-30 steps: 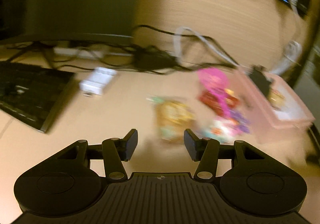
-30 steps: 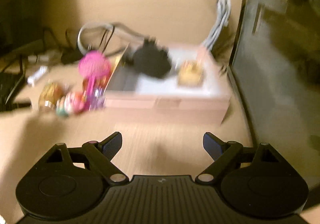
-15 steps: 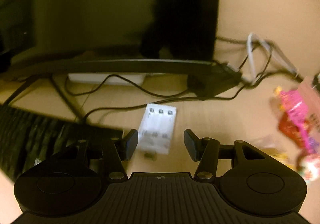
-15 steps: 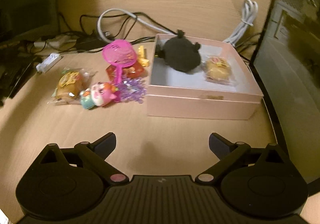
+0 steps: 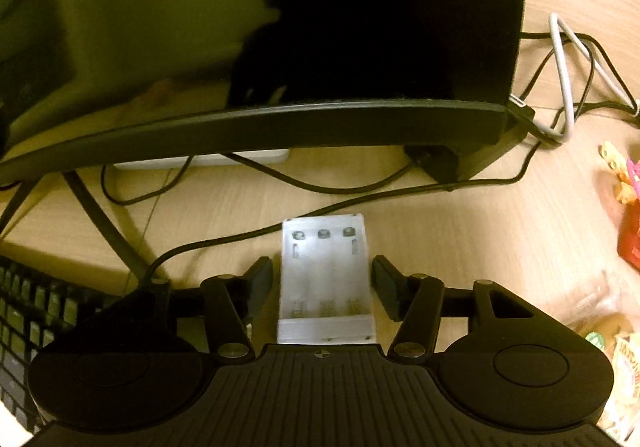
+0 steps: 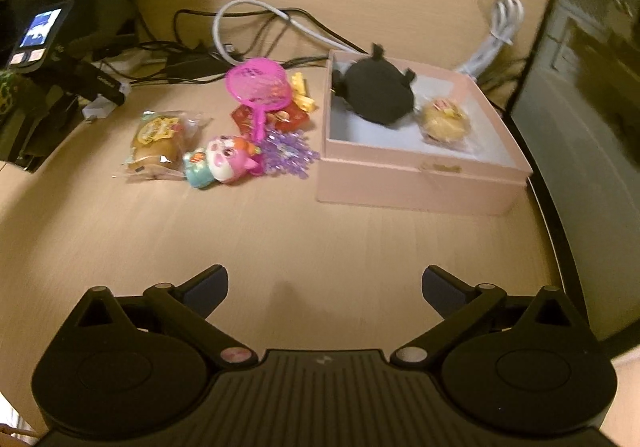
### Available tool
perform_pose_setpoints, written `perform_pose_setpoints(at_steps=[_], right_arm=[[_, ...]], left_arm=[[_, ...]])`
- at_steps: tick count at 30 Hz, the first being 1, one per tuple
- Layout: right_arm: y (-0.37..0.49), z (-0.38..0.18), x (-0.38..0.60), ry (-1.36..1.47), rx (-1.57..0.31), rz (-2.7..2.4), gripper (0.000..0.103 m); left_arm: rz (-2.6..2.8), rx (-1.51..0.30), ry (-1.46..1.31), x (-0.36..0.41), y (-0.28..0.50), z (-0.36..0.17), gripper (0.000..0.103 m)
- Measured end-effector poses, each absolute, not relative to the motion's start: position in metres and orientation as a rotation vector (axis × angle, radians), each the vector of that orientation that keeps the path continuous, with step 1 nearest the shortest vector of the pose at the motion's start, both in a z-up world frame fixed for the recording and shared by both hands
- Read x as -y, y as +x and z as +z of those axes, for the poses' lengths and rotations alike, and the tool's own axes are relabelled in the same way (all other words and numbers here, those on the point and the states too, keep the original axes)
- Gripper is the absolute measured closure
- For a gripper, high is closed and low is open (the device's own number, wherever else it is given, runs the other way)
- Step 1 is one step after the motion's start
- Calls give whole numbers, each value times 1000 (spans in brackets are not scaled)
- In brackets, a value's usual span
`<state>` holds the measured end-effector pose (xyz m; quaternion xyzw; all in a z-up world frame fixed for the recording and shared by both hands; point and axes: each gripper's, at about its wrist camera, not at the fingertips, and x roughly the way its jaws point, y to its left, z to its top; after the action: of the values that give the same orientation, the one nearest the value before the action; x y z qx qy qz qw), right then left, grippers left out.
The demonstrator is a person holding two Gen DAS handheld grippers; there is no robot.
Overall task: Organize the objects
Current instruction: 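Grasp the white battery holder with the left tool, then grasp the pink-and-white cat figurine with the right tool while the left tool holds the battery holder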
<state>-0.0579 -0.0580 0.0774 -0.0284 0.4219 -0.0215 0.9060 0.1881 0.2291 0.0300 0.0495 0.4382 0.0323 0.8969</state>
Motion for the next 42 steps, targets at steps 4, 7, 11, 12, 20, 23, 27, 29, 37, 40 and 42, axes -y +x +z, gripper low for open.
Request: perform_pose_setpoints(at_steps=[4, 7, 11, 12, 20, 23, 27, 29, 37, 40, 42], right_arm=[[-62, 76, 64, -56, -870, -46, 0], [-64, 77, 67, -56, -863, -42, 0], [-63, 76, 73, -43, -854, -36, 0], [-63, 76, 74, -40, -852, -33, 0], [-37, 66, 80, -58, -827, 0, 2], [-13, 64, 77, -85, -821, 47, 15], [22, 62, 74, -49, -806, 86, 15], [40, 61, 76, -17, -823, 96, 11], [61, 58, 59, 34, -825, 175, 10], [56, 53, 44, 20, -832, 233, 10], [50, 52, 38, 16, -837, 274, 10]], left_arm=[[34, -902, 109, -213, 180, 31, 50], [8, -899, 125, -196, 164, 31, 50], [-13, -913, 105, -179, 130, 34, 50], [-23, -919, 97, -174, 119, 35, 50], [-21, -960, 13, -143, 29, 37, 50], [-47, -961, -14, -139, 11, 37, 50], [-27, -945, -24, -131, -4, 36, 50], [-9, -935, -48, -131, -7, 36, 50], [0, -911, -64, -129, -18, 36, 50], [1, -908, -55, -127, -20, 35, 50], [-3, -911, -48, -126, -21, 35, 50]])
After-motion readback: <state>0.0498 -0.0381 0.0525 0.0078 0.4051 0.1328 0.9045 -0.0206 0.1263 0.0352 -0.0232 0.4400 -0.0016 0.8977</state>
